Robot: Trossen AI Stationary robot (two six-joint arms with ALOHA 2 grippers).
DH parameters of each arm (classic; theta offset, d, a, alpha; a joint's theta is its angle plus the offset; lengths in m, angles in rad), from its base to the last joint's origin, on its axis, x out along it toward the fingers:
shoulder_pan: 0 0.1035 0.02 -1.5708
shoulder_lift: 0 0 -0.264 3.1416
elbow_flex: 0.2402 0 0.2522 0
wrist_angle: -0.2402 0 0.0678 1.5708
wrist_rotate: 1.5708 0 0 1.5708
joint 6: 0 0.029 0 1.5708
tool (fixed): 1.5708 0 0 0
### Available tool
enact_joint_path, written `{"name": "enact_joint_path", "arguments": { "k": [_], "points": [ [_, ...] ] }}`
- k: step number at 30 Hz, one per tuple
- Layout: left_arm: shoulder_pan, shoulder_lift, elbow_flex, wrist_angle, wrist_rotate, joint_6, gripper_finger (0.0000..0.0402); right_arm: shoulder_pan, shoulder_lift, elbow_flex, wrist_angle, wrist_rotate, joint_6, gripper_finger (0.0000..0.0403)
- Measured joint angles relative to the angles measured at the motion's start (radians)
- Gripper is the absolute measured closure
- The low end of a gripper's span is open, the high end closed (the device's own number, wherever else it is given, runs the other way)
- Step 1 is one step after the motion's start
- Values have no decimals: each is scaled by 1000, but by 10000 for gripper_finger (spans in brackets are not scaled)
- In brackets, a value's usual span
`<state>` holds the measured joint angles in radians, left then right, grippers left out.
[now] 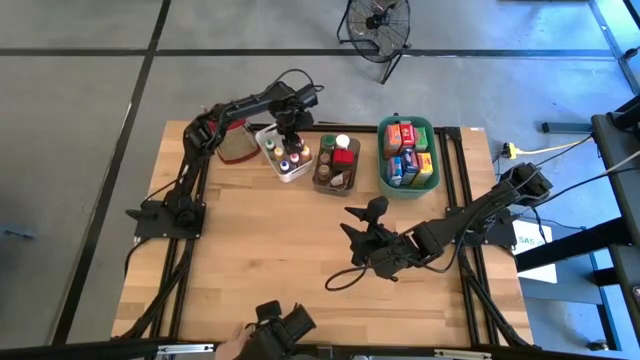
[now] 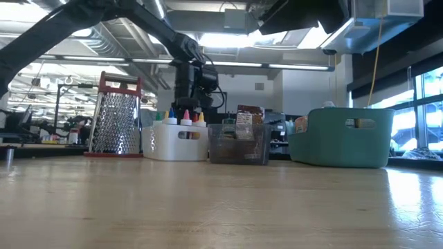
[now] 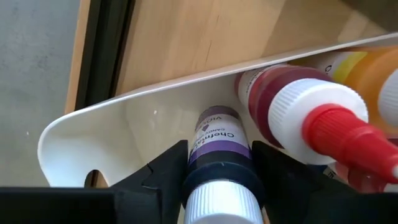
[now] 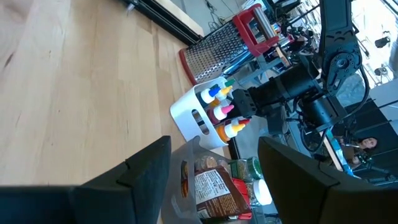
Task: Pick & Place Kitchen Items
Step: Put the purple food coloring into the white bin, then return to Home Position
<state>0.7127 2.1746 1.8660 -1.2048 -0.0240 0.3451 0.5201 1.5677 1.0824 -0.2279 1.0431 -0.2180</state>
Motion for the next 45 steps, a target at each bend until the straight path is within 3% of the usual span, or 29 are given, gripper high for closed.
{"name": "enact_joint_path", "arguments": {
  "k": [10, 22, 31, 36, 38, 40, 45],
  "points": [
    [-8, 0, 0, -10, -11, 4, 204, 0, 0, 0, -1, 0, 1, 161],
    [-18, -13, 0, -33, -13, 47, 205, 0, 0, 0, -1, 0, 1, 161],
    [-25, -168, 0, -26, -77, 38, 205, 0, 0, 0, -1, 4, 1, 161],
    [-24, -273, 1, -60, -29, -30, 206, 9, -12, -1, -53, 82, -2, 161],
    [-19, -315, 1, -87, -14, -50, 208, 12, -47, 0, -122, 25, -4, 164],
    [-10, -362, -2, -117, 6, -65, 217, 10, -109, 10, -216, -118, 25, 179],
    [-8, -515, -68, -105, 13, -117, 265, -22, -300, 17, -367, -387, 78, 260]
  ]
}}
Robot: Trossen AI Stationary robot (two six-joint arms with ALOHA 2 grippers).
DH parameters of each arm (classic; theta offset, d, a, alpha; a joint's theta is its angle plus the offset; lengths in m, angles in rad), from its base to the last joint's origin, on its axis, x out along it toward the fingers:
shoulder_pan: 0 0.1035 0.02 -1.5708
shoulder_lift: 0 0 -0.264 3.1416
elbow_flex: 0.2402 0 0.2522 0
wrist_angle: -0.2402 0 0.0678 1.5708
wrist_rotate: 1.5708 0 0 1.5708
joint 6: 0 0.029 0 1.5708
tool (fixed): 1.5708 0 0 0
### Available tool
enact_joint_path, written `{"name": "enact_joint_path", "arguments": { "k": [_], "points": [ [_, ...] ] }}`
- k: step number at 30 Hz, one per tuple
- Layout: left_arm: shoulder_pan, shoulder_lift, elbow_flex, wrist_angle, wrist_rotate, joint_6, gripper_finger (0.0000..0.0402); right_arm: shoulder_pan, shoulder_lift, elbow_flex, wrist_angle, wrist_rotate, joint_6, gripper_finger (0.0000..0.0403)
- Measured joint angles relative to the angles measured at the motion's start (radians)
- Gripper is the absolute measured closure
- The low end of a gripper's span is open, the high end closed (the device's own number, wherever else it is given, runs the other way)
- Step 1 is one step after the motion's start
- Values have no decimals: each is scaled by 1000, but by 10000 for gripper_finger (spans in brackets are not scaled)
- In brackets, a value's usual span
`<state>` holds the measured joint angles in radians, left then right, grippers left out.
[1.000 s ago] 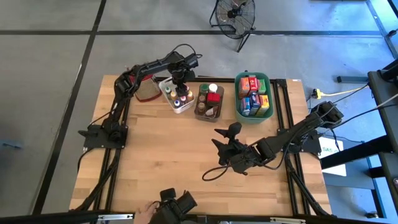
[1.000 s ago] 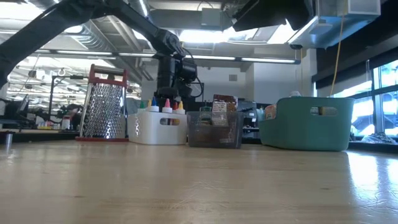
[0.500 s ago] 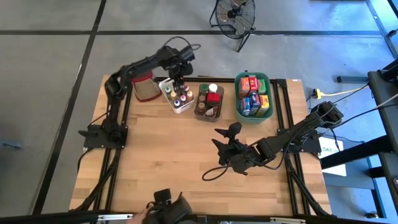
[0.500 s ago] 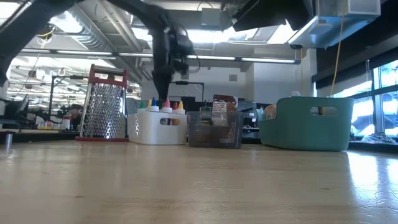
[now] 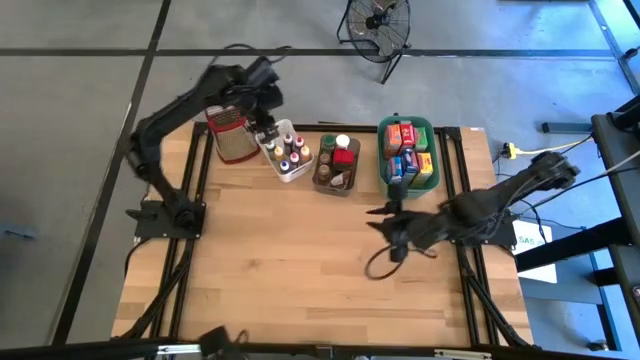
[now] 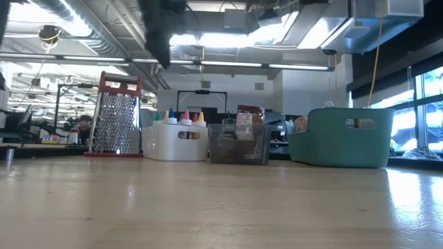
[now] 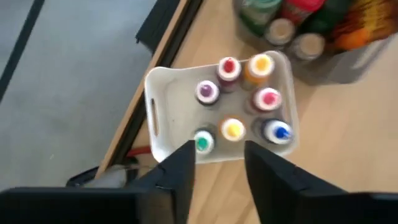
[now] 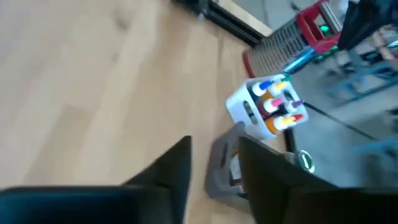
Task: Pick & Place Kitchen Items
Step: Return to Home Position
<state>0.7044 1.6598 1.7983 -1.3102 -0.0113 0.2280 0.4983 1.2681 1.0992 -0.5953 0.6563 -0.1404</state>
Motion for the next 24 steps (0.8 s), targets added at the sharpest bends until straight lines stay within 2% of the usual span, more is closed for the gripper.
{"name": "enact_joint_path", "arguments": {
  "k": [3, 7, 11, 14, 18, 24],
  "points": [
    [0, -121, -92, 39, 28, -9, 304, -17, -106, -19, -31, -72, 1, 324],
    [7, -318, -276, 189, 136, -67, 344, -46, -257, -96, -24, -159, 13, 392],
    [5, -501, -464, 266, 207, -87, 377, -64, -395, -215, 46, -230, 23, 397],
    [5, -639, -642, 380, 217, -136, 397, -94, -490, -334, 182, -282, 6, 399],
    [-16, -817, -914, 637, 276, -231, 399, -165, -596, -518, 393, -439, -51, 401],
    [-121, -1014, -1277, 1059, 277, -358, 399, -284, -688, -756, 642, -694, -83, 401]
  ]
}}
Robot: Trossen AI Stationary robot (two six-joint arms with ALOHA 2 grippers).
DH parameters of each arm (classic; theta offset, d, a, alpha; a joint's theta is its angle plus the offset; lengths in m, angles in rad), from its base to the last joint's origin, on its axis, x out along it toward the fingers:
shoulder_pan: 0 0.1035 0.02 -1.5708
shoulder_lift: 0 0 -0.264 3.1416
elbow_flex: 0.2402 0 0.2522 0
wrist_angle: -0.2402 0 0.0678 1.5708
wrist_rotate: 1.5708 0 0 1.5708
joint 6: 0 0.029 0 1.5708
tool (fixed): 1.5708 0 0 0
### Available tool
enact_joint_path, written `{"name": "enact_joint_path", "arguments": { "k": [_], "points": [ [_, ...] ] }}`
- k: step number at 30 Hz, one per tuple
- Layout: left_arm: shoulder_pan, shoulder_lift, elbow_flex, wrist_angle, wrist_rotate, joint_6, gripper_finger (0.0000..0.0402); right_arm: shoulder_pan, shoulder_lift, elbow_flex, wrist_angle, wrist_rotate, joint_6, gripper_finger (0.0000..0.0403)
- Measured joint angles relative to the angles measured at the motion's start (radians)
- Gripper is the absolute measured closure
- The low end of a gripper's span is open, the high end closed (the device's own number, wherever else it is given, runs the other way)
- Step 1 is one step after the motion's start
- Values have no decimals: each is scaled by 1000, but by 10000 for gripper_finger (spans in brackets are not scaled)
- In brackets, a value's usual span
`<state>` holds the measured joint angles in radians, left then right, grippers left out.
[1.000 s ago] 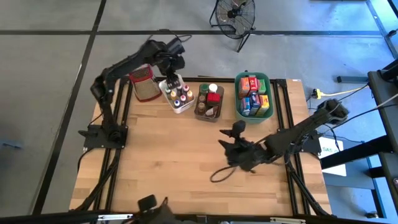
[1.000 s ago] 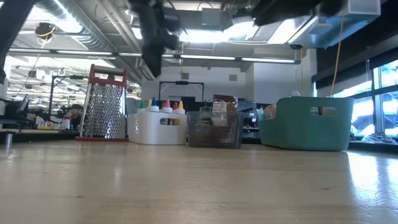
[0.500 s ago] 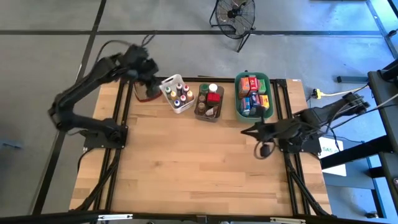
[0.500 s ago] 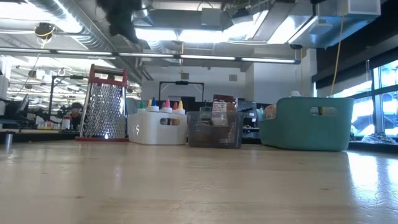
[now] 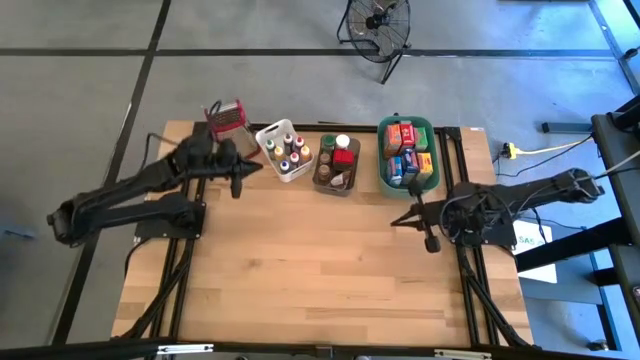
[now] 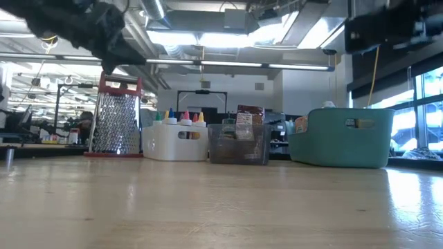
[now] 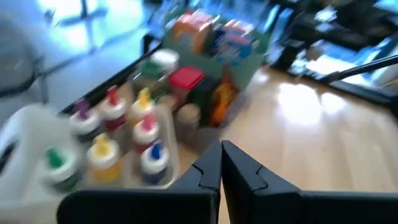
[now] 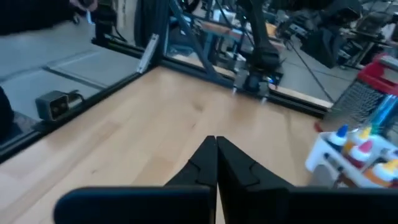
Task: Pick & Place Kitchen Items
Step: Return to Home Position
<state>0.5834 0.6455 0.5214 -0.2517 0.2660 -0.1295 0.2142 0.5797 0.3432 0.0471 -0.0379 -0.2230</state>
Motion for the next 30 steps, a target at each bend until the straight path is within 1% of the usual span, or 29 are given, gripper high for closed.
{"name": "enact_joint_path", "arguments": {
  "k": [2, 6, 8, 10, 12, 16, 19, 22, 24, 26, 28, 30],
  "points": [
    [-43, -41, -83, 129, 0, -11, 399, -23, -25, -60, 48, -43, 24, 402],
    [-140, -99, -207, 343, -2, -28, 398, -33, -73, -188, 156, -47, 78, 402],
    [-189, -120, -259, 440, -22, -47, 399, -32, -96, -256, 223, -4, 110, 402],
    [-237, -132, -303, 508, -79, -65, 399, -32, -111, -327, 290, 51, 147, 402],
    [-281, -138, -337, 536, -142, -68, 399, -30, -118, -332, 253, 68, 169, 402],
    [-348, -140, -389, 545, -240, -62, 399, -21, -118, -333, 273, 81, 167, 402],
    [-380, -140, -424, 572, -253, -64, 398, -22, -119, -333, 282, 96, 172, 403],
    [-419, -140, -475, 655, -243, -67, 399, -22, -119, -333, 271, 97, 182, 403],
    [-451, -141, -513, 712, -241, -64, 399, -22, -119, -333, 261, 117, 190, 403],
    [-486, -146, -512, 688, -250, -60, 398, -22, -129, -333, 257, 143, 198, 403],
    [-520, -152, -512, 703, -279, -52, 397, -22, -143, -320, 207, 143, 200, 403],
    [-549, -170, -512, 718, -305, -25, 399, -22, -164, -292, 114, 143, 201, 403]
  ]
}}
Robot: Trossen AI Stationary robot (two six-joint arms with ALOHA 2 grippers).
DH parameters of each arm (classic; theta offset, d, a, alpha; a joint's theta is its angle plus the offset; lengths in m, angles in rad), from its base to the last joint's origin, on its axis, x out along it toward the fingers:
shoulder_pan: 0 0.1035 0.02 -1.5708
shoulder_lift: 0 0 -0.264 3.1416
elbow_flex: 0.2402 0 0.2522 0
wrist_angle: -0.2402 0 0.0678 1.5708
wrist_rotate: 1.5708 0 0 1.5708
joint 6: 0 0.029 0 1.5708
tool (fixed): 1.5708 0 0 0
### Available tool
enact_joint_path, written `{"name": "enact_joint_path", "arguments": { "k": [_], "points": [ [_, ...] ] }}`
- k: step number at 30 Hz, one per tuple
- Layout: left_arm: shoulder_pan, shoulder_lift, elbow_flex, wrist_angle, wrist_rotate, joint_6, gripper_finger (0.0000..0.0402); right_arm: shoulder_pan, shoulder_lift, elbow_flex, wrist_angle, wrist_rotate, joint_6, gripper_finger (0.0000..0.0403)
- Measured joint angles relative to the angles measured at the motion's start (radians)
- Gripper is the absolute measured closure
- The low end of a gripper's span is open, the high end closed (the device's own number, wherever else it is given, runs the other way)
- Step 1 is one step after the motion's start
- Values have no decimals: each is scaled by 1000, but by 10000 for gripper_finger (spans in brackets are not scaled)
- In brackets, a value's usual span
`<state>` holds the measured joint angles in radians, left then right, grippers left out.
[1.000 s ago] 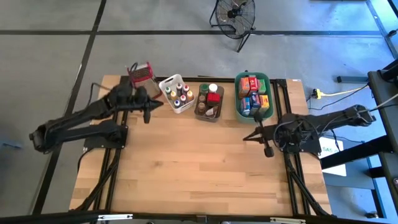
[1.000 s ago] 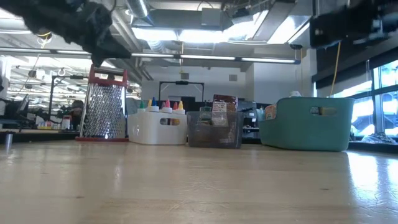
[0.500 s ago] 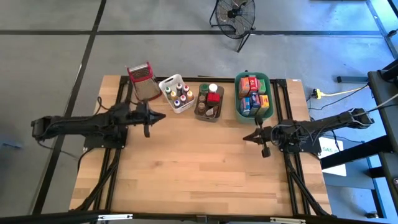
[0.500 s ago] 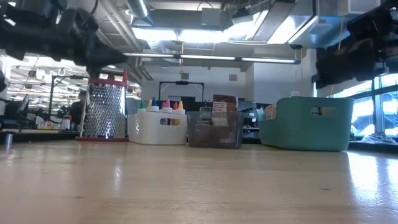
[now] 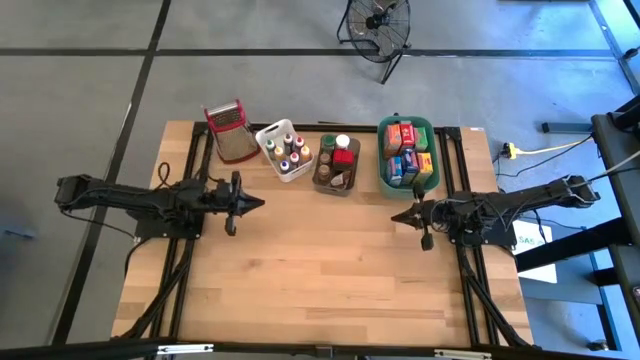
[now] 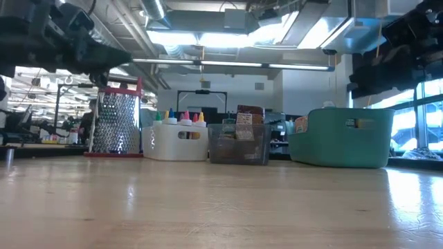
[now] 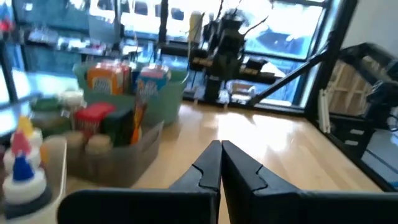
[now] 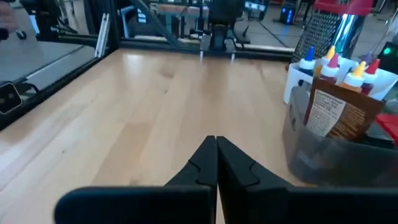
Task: Pick & Place Kitchen Items
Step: Return to Home Position
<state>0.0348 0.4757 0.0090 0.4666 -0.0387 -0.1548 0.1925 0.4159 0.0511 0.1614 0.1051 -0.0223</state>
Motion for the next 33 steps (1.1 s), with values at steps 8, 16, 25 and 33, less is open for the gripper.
{"name": "enact_joint_path", "arguments": {
  "k": [8, 16, 25, 33],
  "points": [
    [-19, -77, 0, -61, -43, 23, 397, 0, -141, 76, -126, -12, -17, 403],
    [-6, -88, 0, -127, -77, -18, 396, 0, -308, 35, -204, -21, -22, 403],
    [-7, -87, 0, -138, -77, 24, 394, 1, -379, -38, -156, -132, -22, 403],
    [-7, -87, 0, -137, -77, 45, 397, 1, -349, -38, -161, -106, 19, 401]
  ]
}}
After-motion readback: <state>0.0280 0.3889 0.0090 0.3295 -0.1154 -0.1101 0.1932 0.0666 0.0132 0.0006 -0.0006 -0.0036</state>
